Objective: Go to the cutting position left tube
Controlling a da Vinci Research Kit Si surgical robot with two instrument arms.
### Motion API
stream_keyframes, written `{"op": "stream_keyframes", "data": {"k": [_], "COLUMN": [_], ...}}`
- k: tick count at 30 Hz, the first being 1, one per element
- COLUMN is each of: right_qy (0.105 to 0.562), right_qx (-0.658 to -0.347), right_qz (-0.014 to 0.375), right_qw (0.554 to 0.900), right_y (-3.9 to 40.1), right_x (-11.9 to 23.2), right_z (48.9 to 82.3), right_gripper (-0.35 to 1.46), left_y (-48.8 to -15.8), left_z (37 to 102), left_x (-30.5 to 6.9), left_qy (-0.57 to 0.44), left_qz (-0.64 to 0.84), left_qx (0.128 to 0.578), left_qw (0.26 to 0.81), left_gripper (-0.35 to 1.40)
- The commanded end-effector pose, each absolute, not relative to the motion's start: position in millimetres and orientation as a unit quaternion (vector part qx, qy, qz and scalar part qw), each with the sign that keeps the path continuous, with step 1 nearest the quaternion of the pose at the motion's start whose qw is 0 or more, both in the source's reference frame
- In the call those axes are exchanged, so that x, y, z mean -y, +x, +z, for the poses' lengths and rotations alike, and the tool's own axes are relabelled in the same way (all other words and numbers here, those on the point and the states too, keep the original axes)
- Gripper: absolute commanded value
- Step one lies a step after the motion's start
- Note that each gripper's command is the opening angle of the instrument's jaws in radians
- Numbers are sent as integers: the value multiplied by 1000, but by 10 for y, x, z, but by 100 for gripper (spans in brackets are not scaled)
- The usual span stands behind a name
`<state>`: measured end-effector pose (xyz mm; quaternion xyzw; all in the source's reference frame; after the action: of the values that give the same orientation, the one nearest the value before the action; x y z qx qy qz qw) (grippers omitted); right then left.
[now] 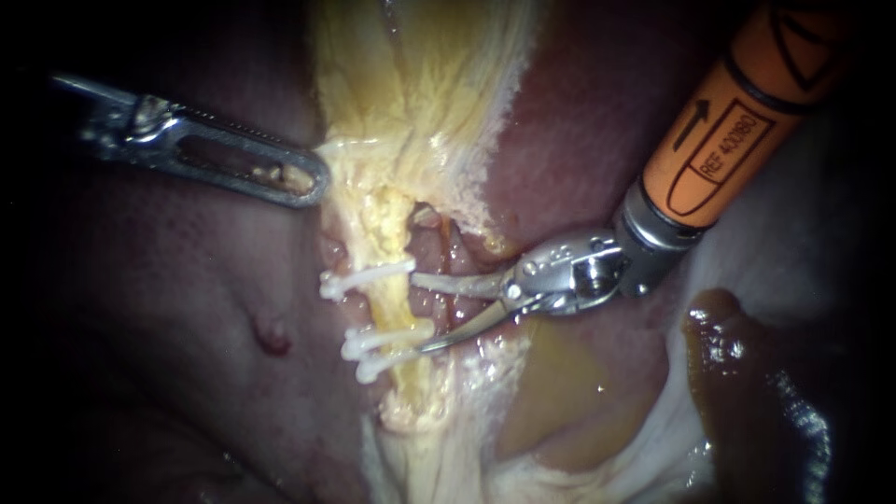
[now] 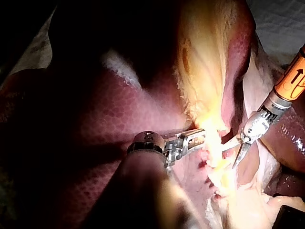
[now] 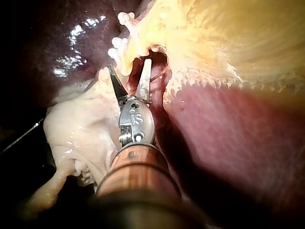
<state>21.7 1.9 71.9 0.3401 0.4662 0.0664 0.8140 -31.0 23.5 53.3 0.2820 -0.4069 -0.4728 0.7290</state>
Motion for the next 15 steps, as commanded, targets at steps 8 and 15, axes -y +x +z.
{"op": "stream_keyframes", "data": {"k": [8, 15], "right_qy": [359, 372], "right_qx": [-486, -502], "right_qz": [59, 60], "right_qw": [795, 778], "right_y": [234, 249], "right_x": [-16, -14], "right_z": [710, 705], "right_gripper": [142, 142], "left_y": [-313, -317], "left_z": [534, 536], "left_x": [-235, -235], "left_qy": [280, 281], "left_qz": [-474, -474], "left_qx": [407, 407], "left_qw": [729, 729], "left_gripper": [-35, -35]}}
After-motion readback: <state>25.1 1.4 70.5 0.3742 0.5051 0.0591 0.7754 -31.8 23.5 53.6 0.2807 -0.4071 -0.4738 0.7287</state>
